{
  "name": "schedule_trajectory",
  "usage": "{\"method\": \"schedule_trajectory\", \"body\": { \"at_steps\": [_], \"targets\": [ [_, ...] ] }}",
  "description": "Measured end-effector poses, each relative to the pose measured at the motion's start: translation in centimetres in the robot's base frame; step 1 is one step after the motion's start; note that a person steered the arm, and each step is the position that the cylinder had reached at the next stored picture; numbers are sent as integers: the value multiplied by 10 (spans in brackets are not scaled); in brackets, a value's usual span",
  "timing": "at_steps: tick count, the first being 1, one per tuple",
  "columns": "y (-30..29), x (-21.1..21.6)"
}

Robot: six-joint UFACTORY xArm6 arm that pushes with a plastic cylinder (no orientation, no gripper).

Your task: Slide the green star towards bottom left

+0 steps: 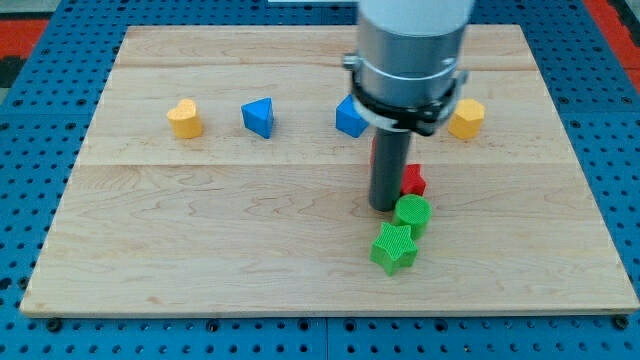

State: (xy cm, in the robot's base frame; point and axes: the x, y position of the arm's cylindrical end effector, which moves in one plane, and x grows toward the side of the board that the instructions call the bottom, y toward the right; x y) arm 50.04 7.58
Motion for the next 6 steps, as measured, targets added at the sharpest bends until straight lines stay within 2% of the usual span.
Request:
{"method": "schedule_trajectory", "body": {
  "at_steps": [2, 4, 6],
  "targets": [
    [-2, 42],
    [38, 48],
    [-108, 61]
  ]
}}
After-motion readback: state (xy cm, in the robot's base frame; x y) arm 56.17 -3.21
